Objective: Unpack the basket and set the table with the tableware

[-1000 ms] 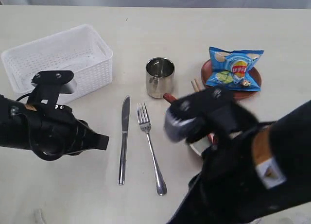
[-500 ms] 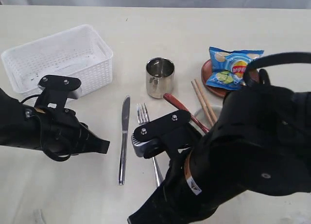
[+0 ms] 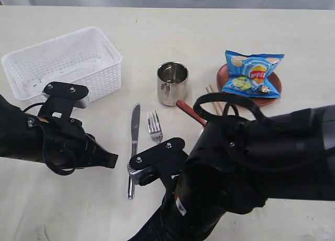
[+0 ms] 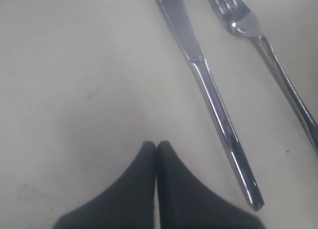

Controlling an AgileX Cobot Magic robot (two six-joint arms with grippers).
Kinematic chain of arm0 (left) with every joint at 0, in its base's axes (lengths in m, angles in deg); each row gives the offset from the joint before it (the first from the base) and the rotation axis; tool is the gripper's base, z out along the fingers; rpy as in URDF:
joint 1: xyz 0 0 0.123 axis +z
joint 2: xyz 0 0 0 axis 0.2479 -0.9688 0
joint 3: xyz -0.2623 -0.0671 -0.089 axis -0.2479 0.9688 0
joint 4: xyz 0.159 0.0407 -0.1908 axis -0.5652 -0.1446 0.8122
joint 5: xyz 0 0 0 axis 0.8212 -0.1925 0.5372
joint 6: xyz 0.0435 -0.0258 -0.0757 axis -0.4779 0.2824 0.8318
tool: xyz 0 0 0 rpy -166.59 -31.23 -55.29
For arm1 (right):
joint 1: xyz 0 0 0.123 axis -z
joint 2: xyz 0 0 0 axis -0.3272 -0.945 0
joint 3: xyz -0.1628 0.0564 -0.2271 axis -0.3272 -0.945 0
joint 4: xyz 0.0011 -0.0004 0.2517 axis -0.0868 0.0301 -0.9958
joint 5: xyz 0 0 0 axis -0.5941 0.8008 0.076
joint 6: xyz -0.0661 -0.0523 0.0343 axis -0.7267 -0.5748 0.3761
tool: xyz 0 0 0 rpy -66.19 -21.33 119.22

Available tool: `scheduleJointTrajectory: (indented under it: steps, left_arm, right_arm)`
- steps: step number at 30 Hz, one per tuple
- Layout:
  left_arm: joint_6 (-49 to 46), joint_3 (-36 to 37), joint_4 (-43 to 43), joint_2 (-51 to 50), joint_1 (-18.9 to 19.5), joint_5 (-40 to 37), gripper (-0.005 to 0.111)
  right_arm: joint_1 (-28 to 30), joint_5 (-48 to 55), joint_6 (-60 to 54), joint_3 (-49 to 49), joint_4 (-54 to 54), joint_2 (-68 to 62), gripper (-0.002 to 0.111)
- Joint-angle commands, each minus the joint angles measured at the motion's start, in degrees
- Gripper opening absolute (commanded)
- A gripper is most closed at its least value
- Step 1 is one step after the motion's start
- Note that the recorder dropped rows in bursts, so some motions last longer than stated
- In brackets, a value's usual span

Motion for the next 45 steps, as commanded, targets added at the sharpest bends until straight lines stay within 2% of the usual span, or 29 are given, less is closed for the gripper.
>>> scheduleJointTrajectory:
  steps: [1, 14, 18, 22, 31, 45]
  left_arm:
    - [-0.48, -0.10, 0.64, 0.00, 0.17, -1.12, 0.000]
    - [-0.48, -0.10, 0.90, 0.00, 0.17, 0.04, 0.000]
    - [-0.48, -0.10, 1.20, -0.14, 0.17, 2.55, 0.000]
    - [-0.38, -0.61, 2.38, -2.04, 0.17, 4.61, 0.000]
    - [-0.80, -8.41, 2.61, -11.52, 0.17, 3.31, 0.000]
    - [-2.25, -18.07, 2.61, -16.17, 0.17, 3.46, 0.000]
  right_arm:
    - [0.25, -2.11, -1.52, 0.13, -0.27, -2.59, 0.000]
    - [1.79, -7.42, -2.14, 0.13, 2.76, -6.08, 0.000]
    - [4.29, -6.81, -3.87, 0.13, 2.60, -5.69, 0.000]
    - [4.32, -7.12, -5.15, 0.13, 2.04, -2.56, 0.000]
    - [4.31, -5.43, -4.82, 0.13, 1.91, 7.82, 0.000]
    - [4.31, -2.87, -4.94, 0.13, 1.91, 8.91, 0.000]
